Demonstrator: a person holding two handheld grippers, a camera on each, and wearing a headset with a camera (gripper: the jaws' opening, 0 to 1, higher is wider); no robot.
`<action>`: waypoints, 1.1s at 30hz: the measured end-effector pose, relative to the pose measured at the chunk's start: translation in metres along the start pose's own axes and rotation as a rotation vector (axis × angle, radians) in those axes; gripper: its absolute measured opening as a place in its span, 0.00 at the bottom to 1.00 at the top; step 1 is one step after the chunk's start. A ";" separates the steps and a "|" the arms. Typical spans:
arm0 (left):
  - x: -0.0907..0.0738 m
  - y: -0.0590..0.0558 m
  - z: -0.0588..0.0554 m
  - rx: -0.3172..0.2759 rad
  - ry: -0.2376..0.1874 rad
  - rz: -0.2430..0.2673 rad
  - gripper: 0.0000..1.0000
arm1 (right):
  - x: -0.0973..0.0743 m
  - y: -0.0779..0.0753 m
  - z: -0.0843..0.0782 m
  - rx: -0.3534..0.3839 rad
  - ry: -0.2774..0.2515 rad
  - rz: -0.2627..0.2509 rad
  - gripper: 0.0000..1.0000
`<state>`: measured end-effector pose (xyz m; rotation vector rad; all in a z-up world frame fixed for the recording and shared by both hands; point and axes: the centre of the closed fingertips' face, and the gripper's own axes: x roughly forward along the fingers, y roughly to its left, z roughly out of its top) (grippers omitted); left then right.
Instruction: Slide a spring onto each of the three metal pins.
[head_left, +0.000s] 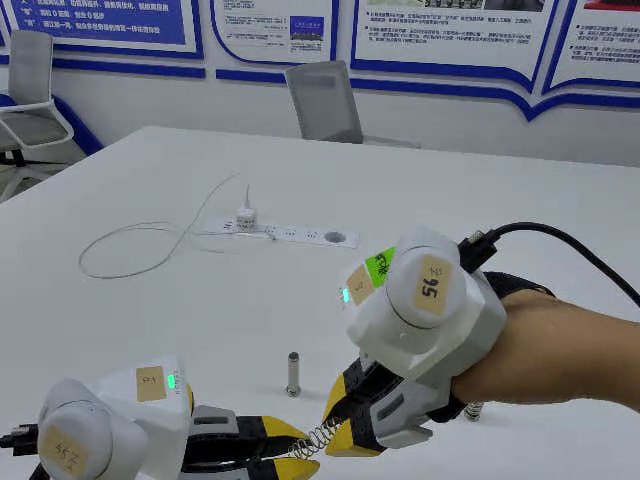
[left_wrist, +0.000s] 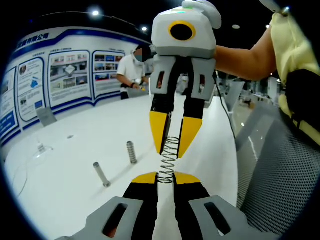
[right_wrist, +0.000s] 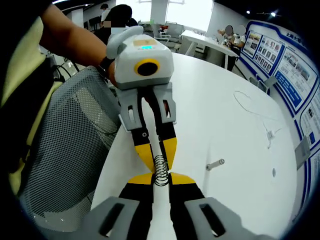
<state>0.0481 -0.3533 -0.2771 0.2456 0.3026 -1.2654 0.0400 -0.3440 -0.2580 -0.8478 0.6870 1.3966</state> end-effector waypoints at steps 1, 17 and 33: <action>0.000 0.000 0.000 0.000 0.000 0.000 0.11 | 0.000 0.000 0.002 0.000 -0.003 0.001 0.12; 0.001 0.000 0.001 0.005 -0.006 0.006 0.11 | 0.000 -0.001 0.015 -0.036 0.008 0.002 0.13; -0.001 0.002 0.005 0.009 -0.029 0.013 0.10 | 0.000 -0.004 0.011 -0.006 0.008 -0.009 0.14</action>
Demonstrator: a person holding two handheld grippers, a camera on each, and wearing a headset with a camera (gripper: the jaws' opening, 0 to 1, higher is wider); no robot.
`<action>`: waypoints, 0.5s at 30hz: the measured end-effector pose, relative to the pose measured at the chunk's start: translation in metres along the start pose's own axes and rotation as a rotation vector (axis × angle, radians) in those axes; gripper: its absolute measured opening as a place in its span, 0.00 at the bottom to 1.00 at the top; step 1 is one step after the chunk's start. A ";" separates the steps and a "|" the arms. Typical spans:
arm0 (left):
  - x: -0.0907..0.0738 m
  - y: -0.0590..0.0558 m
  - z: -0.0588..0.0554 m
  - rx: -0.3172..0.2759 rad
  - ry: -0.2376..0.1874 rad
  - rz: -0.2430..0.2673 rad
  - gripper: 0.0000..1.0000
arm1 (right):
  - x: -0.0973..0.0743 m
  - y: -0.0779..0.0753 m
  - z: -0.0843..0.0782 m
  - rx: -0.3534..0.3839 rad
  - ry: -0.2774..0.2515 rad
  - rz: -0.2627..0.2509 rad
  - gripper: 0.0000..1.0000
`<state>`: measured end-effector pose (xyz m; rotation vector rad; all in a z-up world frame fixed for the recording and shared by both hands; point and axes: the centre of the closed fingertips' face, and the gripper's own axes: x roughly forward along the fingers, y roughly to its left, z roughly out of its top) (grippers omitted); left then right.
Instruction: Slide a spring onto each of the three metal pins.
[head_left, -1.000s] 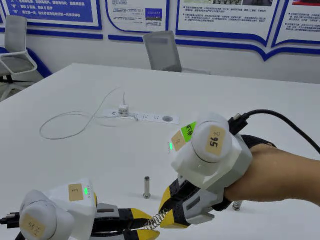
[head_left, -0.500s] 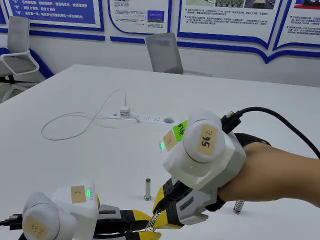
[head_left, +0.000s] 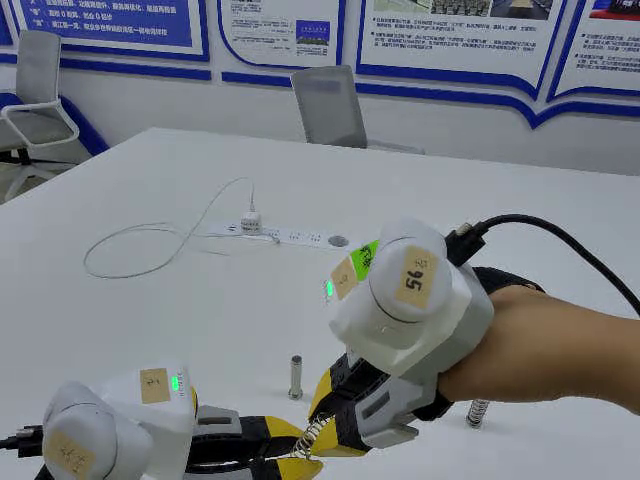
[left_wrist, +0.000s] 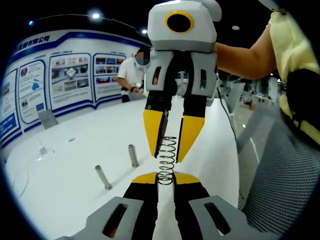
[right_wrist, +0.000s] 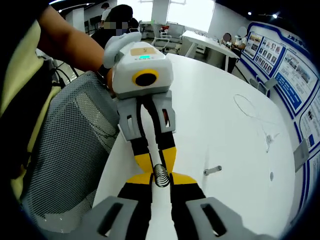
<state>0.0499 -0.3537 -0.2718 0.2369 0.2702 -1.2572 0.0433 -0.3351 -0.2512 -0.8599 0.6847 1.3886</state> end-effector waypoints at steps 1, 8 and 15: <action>0.000 0.001 0.000 -0.005 -0.001 0.002 0.10 | 0.000 -0.001 0.000 0.005 -0.001 -0.002 0.14; 0.001 0.002 -0.002 -0.008 0.003 0.006 0.11 | 0.000 -0.001 0.003 0.006 -0.013 0.001 0.13; 0.001 0.005 -0.002 -0.017 -0.004 0.017 0.11 | 0.001 -0.002 0.005 -0.003 -0.008 0.005 0.12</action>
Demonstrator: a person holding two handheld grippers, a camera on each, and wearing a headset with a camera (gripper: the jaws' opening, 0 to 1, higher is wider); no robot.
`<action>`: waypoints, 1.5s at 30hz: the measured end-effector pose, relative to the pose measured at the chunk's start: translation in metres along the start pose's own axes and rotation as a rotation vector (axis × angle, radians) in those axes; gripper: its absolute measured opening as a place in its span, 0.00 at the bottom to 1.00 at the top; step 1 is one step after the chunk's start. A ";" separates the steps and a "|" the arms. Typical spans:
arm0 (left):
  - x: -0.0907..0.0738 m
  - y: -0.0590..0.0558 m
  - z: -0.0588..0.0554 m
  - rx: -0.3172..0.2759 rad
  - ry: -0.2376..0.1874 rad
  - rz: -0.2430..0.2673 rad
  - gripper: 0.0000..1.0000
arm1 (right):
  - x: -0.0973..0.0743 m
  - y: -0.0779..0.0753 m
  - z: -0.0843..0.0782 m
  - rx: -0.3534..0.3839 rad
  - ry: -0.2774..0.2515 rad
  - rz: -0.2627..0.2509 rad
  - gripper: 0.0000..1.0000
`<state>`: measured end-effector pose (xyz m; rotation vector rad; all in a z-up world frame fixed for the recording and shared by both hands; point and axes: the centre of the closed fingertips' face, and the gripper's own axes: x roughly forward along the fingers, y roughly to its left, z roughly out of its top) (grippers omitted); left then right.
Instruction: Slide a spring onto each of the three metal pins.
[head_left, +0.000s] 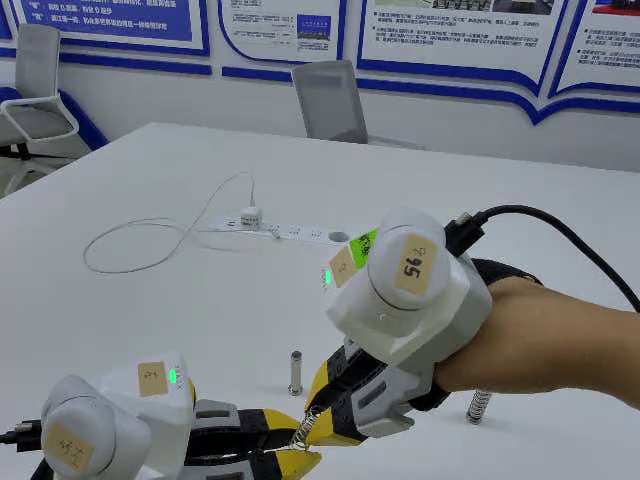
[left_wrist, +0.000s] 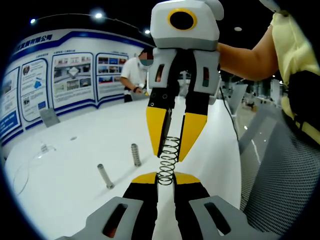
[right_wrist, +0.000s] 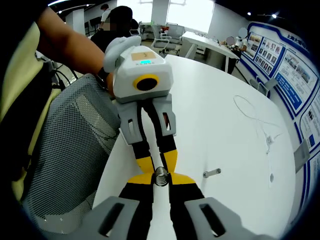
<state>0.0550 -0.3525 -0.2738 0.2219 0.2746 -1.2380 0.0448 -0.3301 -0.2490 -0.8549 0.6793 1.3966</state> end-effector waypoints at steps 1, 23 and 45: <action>0.000 0.000 0.000 -0.001 -0.001 0.003 0.11 | 0.000 -0.001 0.000 -0.002 0.003 0.000 0.12; -0.012 0.016 -0.006 -0.033 -0.012 0.069 0.26 | -0.005 -0.020 -0.004 0.000 0.038 -0.017 0.12; -0.020 0.018 -0.016 -0.065 -0.009 0.105 0.36 | -0.008 -0.073 -0.010 -0.008 0.106 -0.049 0.12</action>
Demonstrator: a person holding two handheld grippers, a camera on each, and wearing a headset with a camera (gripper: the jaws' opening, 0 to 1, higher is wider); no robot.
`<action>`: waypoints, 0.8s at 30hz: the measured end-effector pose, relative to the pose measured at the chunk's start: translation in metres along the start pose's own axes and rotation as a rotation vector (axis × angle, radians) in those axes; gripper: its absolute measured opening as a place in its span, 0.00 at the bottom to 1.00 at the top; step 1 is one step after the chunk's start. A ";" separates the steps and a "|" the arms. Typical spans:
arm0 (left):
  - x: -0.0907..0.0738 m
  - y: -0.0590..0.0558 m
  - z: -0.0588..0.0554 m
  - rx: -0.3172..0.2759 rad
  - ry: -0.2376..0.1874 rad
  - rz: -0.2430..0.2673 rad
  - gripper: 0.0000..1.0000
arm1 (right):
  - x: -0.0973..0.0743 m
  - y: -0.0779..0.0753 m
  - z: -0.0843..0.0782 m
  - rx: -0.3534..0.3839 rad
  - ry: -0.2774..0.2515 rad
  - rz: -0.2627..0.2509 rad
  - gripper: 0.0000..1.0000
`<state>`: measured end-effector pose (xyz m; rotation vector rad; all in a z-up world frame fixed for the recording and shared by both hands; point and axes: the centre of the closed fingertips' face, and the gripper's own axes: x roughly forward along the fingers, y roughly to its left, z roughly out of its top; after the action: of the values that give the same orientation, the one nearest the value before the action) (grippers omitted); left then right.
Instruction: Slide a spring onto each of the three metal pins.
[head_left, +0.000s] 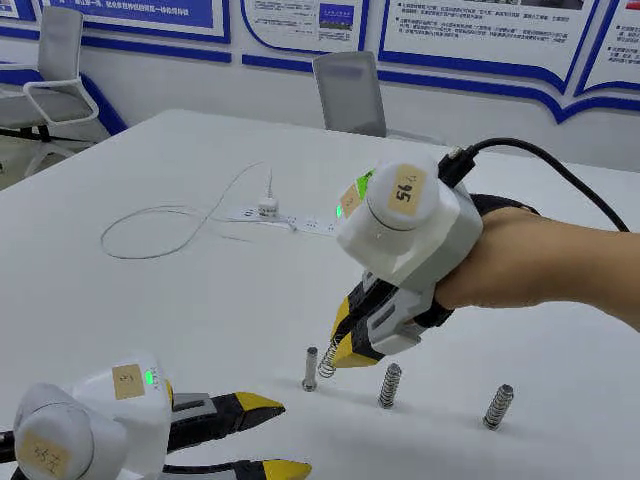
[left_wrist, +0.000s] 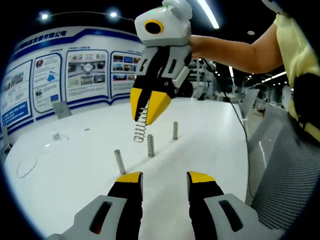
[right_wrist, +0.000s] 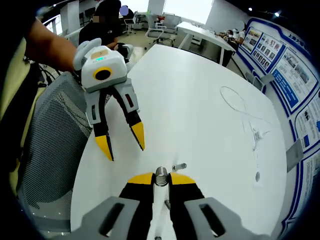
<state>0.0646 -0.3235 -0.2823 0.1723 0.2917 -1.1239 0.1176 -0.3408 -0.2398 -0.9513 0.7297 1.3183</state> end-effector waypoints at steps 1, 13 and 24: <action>0.000 0.000 0.000 -0.001 0.000 0.003 0.37 | 0.000 -0.003 0.000 0.002 0.003 -0.002 0.12; -0.001 0.003 0.000 -0.009 -0.006 0.023 0.40 | 0.015 -0.031 0.002 0.001 0.037 -0.019 0.12; -0.001 0.005 -0.002 -0.007 0.000 0.029 0.43 | 0.031 -0.038 -0.005 0.020 0.068 0.003 0.12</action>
<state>0.0679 -0.3199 -0.2838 0.1698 0.2924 -1.0937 0.1599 -0.3305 -0.2637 -0.9830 0.7948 1.2844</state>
